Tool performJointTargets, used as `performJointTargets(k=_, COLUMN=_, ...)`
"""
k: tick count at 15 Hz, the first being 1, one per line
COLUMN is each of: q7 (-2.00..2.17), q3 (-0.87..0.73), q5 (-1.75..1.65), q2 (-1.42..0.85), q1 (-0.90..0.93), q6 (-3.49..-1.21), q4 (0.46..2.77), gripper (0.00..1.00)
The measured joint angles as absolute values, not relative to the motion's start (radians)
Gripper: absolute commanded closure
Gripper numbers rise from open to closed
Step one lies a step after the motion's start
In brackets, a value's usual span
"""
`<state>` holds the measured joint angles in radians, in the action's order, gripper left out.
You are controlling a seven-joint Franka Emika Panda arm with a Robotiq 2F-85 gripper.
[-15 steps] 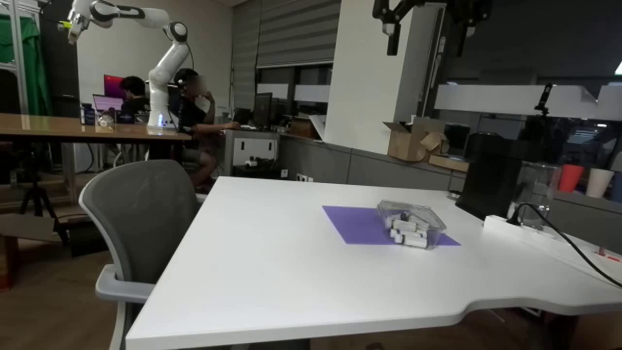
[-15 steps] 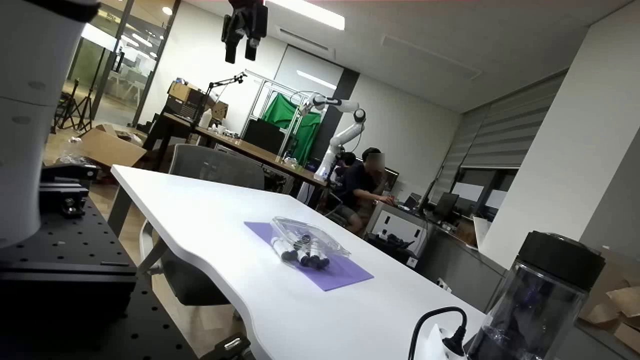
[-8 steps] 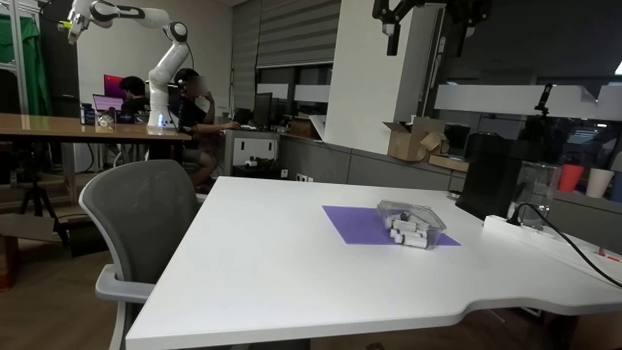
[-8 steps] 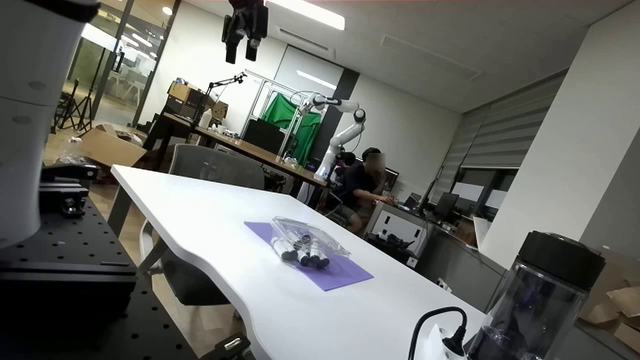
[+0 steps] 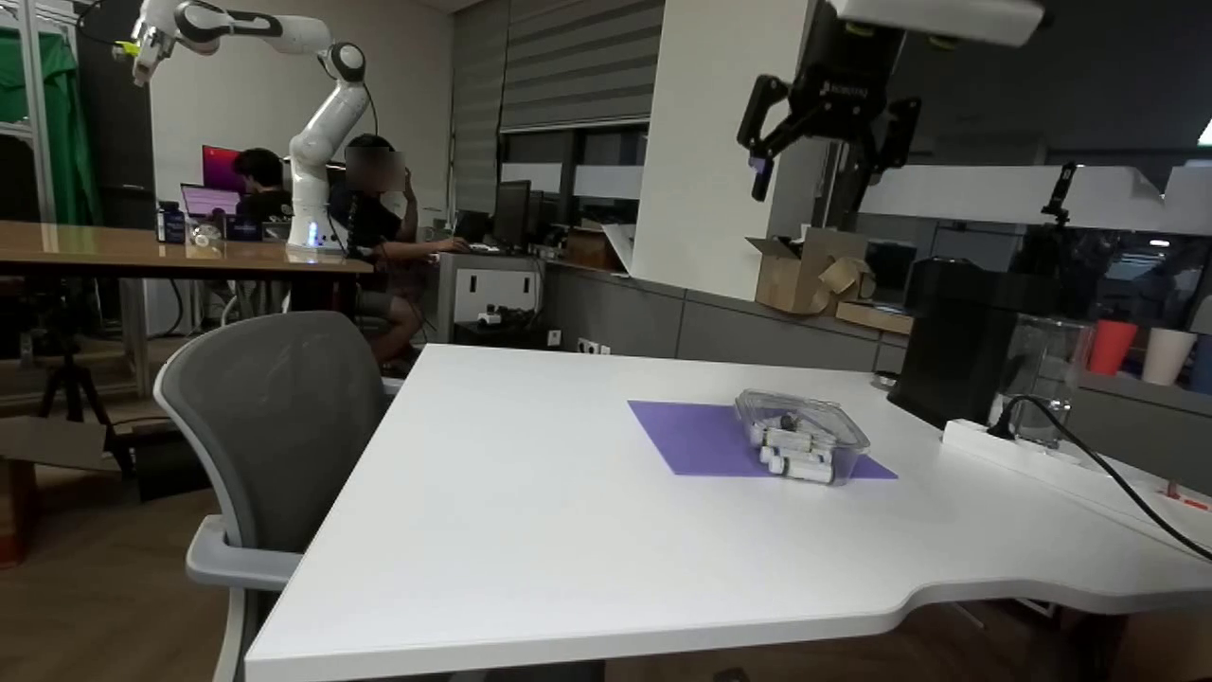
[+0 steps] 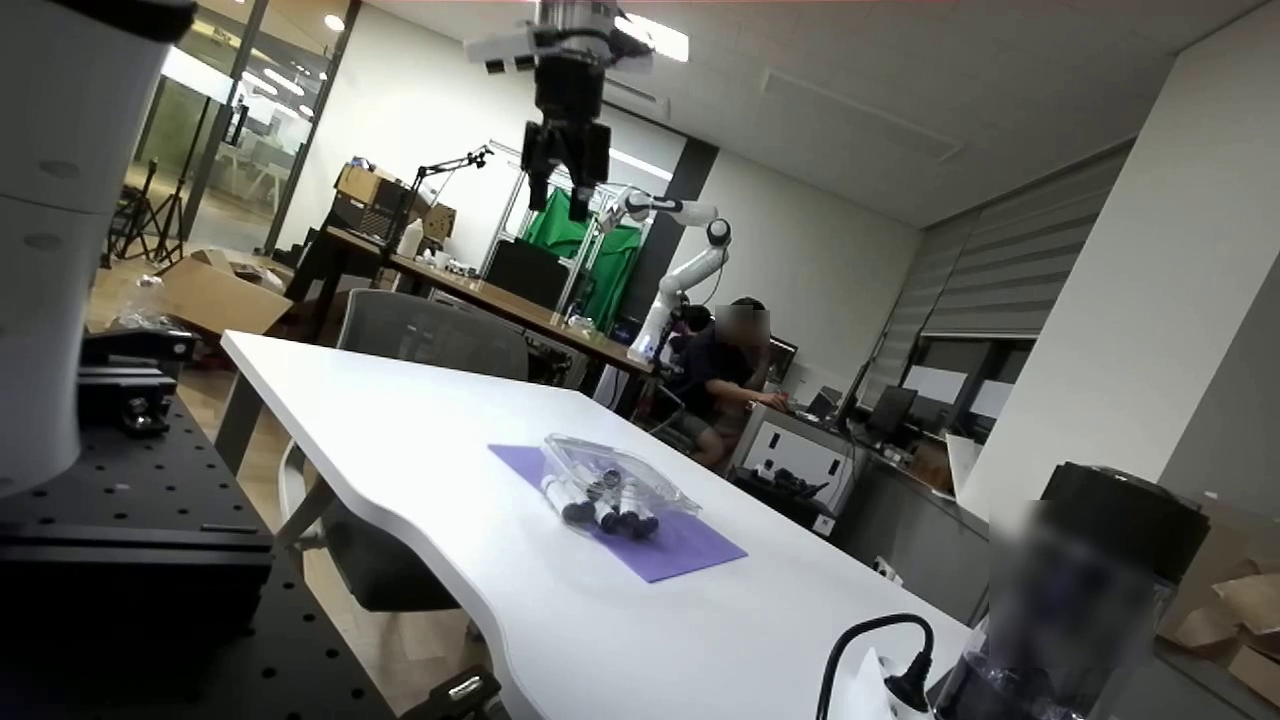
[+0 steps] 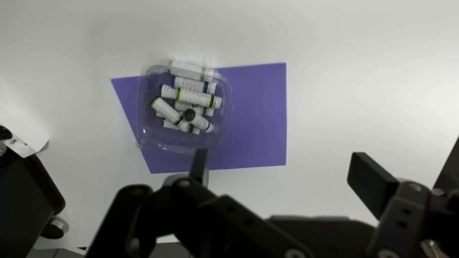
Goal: Open the plastic container on the table
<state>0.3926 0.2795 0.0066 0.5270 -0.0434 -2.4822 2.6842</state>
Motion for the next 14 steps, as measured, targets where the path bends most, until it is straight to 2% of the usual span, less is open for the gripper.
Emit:
performJointTargets(k=4, q7=0.386, q3=0.217, q5=-0.082, q2=0.264, q1=-0.148, q6=-2.62, q4=2.643, gripper=0.0)
performJointTargets(k=9, q7=0.369, q3=0.077, q5=-0.166, q2=-0.033, q1=-0.17, q6=-2.572, q4=2.442, gripper=0.0)
performJointTargets(k=14, q7=0.362, q3=0.062, q5=-0.159, q2=-0.017, q1=-0.13, q6=-2.58, q4=2.458, gripper=0.0)
